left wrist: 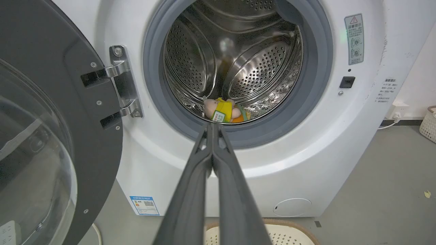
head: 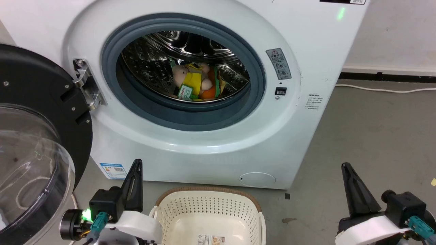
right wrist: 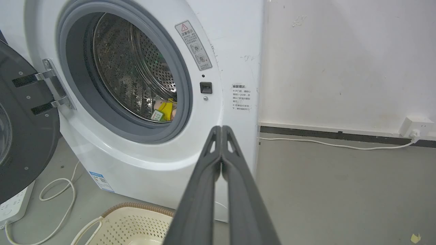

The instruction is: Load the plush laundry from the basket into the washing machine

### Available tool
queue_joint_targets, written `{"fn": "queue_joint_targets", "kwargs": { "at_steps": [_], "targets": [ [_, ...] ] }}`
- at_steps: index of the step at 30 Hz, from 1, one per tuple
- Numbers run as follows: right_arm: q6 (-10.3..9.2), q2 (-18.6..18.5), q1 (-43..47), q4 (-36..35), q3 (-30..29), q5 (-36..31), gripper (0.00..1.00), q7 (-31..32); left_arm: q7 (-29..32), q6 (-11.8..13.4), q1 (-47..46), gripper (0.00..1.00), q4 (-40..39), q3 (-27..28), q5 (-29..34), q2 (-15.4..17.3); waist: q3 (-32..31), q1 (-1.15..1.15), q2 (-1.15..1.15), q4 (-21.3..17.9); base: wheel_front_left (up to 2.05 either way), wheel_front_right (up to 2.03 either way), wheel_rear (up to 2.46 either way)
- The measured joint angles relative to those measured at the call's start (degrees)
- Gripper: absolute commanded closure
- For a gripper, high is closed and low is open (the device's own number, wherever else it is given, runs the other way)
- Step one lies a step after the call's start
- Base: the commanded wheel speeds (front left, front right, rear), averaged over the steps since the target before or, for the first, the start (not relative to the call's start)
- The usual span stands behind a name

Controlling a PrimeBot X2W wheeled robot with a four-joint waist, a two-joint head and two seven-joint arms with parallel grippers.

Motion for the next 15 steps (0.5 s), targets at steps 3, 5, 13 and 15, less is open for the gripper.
{"fn": "queue_joint_targets", "kwargs": {
  "at_steps": [3,5,13,15],
  "targets": [
    [0.01,0.0,0.0,0.1,0.0,-0.3,1.0,0.5,0.3,0.0,0.1,1.0,-0.1,0.1,0.2,-0.1,-0.1,0.0,0.0,-0.1,0.0,0.0,0.0],
    [0.0,0.0,0.0,0.1,0.0,-0.6,1.0,0.7,0.6,0.0,0.3,1.0,-0.1,0.2,0.4,-0.2,-0.2,0.0,0.0,-0.1,0.0,0.0,0.0],
    [0.0,0.0,-0.1,0.4,0.0,-1.8,1.0,1.5,1.4,0.0,0.6,1.0,-0.3,0.5,0.7,-0.3,-0.6,0.0,0.0,-0.2,0.0,0.0,0.0],
    [0.0,0.0,-0.2,0.4,0.0,-1.9,1.0,1.9,1.8,0.0,0.6,1.0,-0.4,0.6,0.9,-0.4,-0.7,0.0,0.0,-0.3,0.0,0.0,0.0]
  ]
}}
